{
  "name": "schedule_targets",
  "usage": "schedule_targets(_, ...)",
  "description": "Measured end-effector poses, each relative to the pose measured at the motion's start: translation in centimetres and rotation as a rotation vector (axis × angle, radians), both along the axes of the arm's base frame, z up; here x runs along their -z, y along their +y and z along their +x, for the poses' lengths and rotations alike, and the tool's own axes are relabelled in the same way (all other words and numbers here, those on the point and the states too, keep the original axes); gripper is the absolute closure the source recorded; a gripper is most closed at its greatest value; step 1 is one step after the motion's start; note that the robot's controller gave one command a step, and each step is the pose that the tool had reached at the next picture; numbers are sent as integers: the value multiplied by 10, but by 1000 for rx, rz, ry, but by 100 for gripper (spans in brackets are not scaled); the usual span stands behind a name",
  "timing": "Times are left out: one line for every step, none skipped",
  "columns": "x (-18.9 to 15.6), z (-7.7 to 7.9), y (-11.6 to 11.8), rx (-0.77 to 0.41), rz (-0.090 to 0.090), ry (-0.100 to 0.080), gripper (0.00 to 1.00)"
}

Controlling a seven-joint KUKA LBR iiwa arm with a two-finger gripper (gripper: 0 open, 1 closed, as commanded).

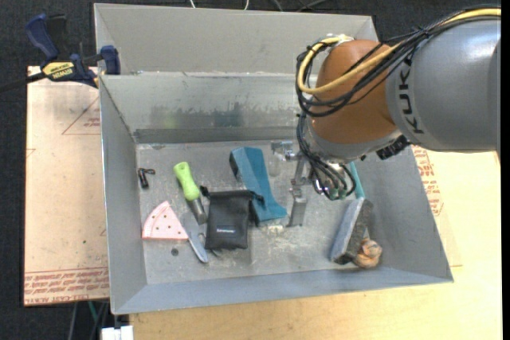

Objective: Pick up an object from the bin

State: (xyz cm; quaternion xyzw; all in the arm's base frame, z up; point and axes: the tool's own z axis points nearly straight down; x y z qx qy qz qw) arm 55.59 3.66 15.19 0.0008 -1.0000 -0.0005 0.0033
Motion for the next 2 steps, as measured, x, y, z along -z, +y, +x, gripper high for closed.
schedule_targets(-5,2,0,1,0,-7,0)
schedule_targets(59,-1,43,27,3,-16,0)
